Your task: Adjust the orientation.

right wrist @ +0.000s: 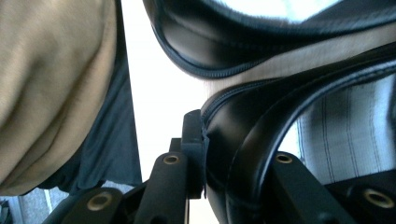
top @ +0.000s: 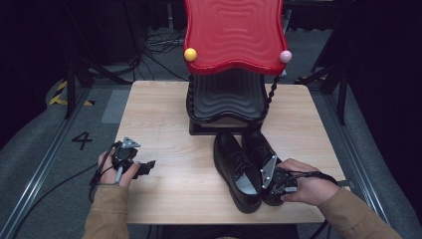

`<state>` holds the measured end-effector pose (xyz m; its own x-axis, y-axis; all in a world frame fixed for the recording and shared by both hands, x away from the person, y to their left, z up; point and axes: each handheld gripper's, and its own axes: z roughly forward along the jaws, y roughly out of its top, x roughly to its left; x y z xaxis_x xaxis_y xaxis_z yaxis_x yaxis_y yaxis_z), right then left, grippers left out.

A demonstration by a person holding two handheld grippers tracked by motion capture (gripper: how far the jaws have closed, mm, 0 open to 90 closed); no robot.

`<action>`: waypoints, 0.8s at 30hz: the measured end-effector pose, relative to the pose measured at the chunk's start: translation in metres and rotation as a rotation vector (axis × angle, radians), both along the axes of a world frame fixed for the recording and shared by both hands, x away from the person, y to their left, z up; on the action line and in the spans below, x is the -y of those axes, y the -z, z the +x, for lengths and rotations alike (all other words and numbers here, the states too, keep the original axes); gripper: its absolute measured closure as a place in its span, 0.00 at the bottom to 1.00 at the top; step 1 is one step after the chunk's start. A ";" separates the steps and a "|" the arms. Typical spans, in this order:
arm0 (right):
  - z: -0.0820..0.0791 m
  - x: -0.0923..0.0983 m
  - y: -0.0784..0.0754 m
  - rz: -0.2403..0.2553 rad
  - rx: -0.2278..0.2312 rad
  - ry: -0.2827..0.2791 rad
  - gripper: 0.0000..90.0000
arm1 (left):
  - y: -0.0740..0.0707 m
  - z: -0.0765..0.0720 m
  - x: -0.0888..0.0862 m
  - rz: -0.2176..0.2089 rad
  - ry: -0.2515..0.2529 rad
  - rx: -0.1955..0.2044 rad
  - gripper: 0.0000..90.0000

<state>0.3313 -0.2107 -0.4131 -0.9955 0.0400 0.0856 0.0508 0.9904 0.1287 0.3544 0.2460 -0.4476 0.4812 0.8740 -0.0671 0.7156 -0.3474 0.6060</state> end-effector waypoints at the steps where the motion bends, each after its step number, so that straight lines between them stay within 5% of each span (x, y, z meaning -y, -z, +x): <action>1: 0.000 0.000 0.000 0.006 -0.001 -0.001 0.86 | 0.000 0.000 0.000 0.002 0.001 0.001 0.23; 6: -0.001 0.001 -0.002 0.006 -0.001 0.026 0.82 | 0.000 0.001 -0.001 0.003 -0.001 0.009 0.23; 11: 0.000 0.005 -0.005 0.063 -0.036 0.111 0.73 | 0.000 0.002 0.000 -0.006 -0.006 0.013 0.23; 24: -0.005 0.014 -0.032 0.136 0.022 0.181 0.61 | -0.002 0.004 0.002 -0.009 -0.001 0.024 0.23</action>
